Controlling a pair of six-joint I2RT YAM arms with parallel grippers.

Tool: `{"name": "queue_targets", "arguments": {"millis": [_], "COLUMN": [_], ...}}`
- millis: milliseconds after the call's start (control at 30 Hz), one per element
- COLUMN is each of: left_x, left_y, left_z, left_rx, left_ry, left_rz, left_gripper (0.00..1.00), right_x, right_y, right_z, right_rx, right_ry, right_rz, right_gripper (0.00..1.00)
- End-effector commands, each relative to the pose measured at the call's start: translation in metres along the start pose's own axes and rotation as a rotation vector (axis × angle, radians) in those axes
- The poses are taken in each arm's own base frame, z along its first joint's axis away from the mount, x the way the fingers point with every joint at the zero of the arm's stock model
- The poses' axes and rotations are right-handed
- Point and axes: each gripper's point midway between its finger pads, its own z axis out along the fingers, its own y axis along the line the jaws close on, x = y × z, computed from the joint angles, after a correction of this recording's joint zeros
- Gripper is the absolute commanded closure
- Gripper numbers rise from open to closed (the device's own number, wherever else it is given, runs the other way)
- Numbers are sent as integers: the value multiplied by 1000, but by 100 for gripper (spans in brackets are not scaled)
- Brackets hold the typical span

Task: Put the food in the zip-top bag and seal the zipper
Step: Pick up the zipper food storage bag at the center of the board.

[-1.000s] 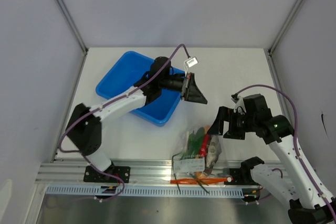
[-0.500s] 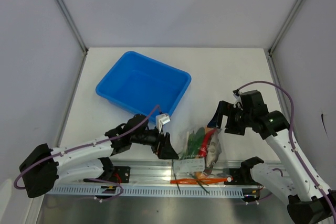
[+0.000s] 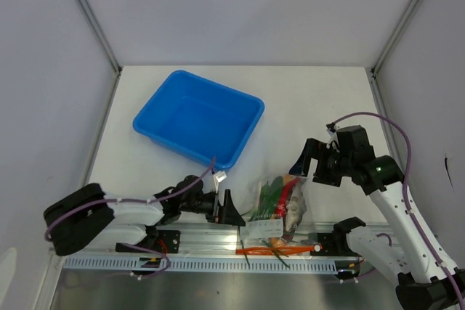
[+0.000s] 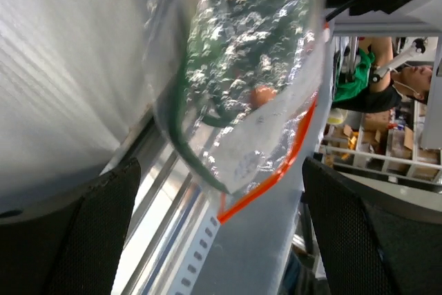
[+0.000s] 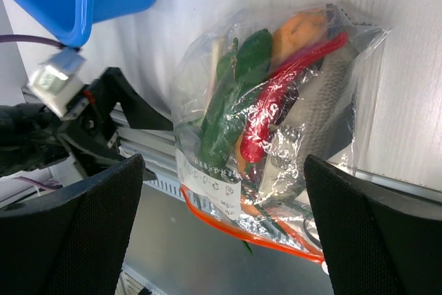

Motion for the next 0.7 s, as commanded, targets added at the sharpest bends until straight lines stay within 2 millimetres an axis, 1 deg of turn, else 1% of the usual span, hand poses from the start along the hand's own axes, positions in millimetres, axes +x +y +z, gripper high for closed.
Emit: {"name": "queue_targets", "arguments": {"millis": [0,33,67,133,167,200,233,267,300,367,400,433,500,533,600,633,667], "left_x": [0,2,7,15,9,16,17,15,24,29,26,24,26,24,23,24,24], "left_y": [-18,-24,-16,-18,-31,-25,-29,-50,-37,-37,-44,-46,-36,-39,-39,-43,-46], "left_z": [8,9,13,12,10,14,15,9,15,17,15,13,12,12,14,15,16], "left_rx": [111,152,139,178,255,246,277,378,333,328,350,354,303,314,304,312,318], "left_ry": [29,46,70,99,82,115,124,122,162,173,154,136,117,110,102,104,106], "left_rz": [-110,-107,-140,-191,-156,-213,-220,-194,-247,-242,-222,-211,-222,-195,-191,-177,-169], "left_gripper": [1,1,1,1,7,11,16,25,28,29,29,31,42,54,62,76,82], "right_x": [-11,-11,-12,-11,-11,-10,-10,-9,-8,-6,-6,-6,-7,-7,-8,-10,-11], "right_y": [6,6,7,5,4,4,3,3,2,2,1,2,5,6,8,9,10], "right_z": [-7,-8,-9,-11,-12,-13,-13,-15,-16,-17,-18,-19,-21,-21,-21,-21,-21], "right_rx": [-21,-21,-23,-13,-14,-11,-10,-14,-10,-9,-7,-10,-25,-30,-39,-41,-43], "right_ry": [-49,-50,-54,-56,-58,-59,-60,-64,-65,-69,-67,-71,-83,-84,-83,-85,-85], "right_rz": [-29,-30,-36,-31,-30,-29,-26,-25,-26,-24,-19,-18,-17,-17,-19,-21,-22], "right_gripper": [0,1,1,1,1,1,1,1,1,1,1,1,1,1,1,1,1]}}
